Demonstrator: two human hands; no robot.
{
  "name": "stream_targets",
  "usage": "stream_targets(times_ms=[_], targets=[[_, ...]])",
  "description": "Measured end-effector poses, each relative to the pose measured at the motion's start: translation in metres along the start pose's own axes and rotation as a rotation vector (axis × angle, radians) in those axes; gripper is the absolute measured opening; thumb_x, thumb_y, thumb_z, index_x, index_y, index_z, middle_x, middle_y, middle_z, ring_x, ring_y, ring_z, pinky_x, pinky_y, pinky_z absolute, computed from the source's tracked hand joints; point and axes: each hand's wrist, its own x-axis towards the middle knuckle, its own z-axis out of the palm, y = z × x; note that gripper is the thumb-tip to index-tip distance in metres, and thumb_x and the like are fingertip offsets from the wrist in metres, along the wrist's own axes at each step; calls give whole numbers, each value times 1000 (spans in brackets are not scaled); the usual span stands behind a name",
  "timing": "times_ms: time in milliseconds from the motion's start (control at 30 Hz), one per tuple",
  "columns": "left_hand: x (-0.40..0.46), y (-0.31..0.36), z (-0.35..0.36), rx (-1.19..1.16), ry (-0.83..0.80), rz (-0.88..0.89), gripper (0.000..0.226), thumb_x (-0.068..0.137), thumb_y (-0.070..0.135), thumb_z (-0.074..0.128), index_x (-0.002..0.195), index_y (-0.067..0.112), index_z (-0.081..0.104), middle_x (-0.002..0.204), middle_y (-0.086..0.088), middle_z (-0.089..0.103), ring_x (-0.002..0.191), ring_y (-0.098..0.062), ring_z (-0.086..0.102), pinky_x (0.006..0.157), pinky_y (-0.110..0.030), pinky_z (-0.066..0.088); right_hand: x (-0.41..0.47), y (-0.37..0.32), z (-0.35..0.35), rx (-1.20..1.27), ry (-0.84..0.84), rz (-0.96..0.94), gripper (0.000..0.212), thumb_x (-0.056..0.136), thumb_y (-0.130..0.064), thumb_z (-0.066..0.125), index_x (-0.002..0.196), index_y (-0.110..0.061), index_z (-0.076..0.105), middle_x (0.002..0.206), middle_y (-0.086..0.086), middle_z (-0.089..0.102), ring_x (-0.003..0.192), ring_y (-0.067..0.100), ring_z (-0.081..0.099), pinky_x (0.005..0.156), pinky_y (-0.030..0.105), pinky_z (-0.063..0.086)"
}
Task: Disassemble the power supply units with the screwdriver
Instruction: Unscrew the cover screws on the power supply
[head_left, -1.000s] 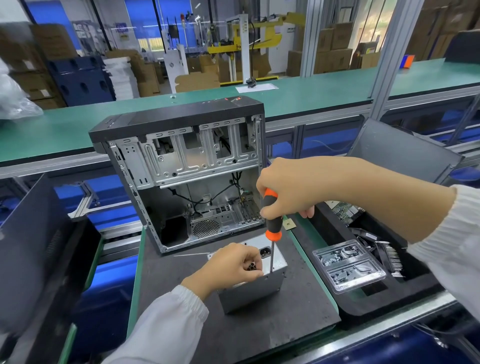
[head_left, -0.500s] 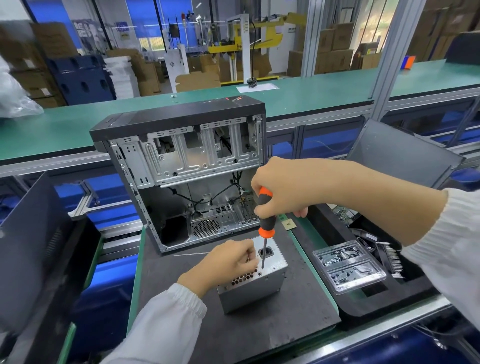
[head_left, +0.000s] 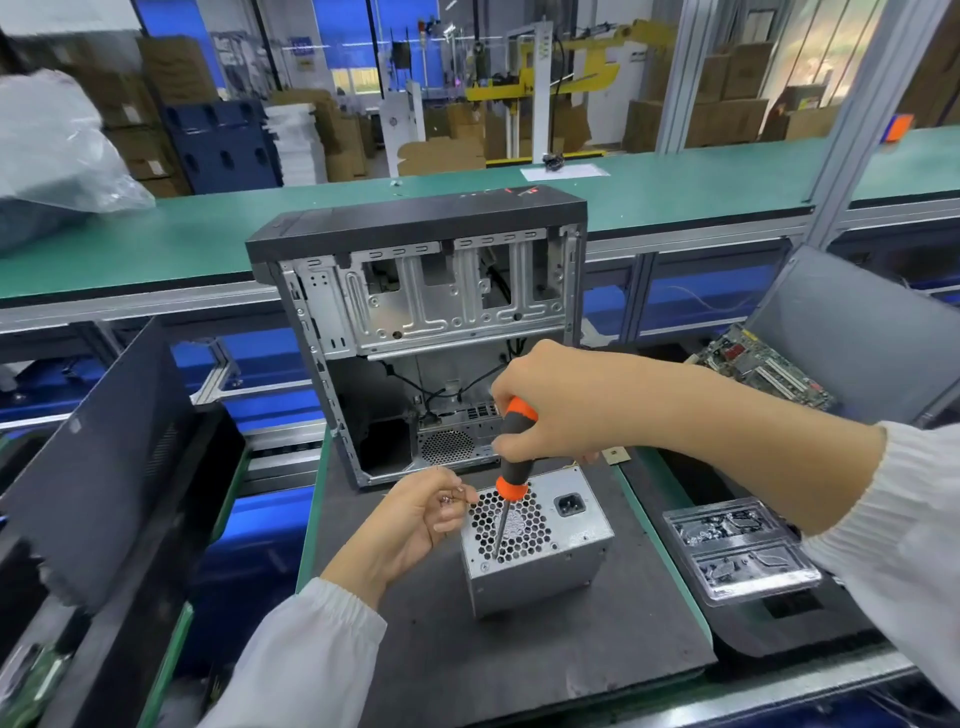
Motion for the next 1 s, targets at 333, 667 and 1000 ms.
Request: stream_targets(times_ms=[333,667,1000], targets=[[-8,-8,-13,346,101,-16,22,89,6,47,67,11,47,57,-1,36,44,-10,21,40,-20,16,-1,-11,-2,27,-16,-18,28,87,-40,59,83,-13,55,64,5,67,37,10,60,35,15,36],[-11,-25,-26,798,-79,-16,50,75,40,81,59,21,38,48,6,27,46,-11,18,43,-19,15,-1,-15,-1,-53,-19,-10,28,87,-38,60,80,-12,56,65,6,66,40,14,61,36,17,35],[-13,-22,-26,848,-109,-34,48,76,37,81,61,20,40,47,9,28,45,-10,21,45,-19,17,-1,-16,-5,-41,-41,14,27,88,-40,58,81,-14,56,66,0,62,45,17,64,36,16,33]])
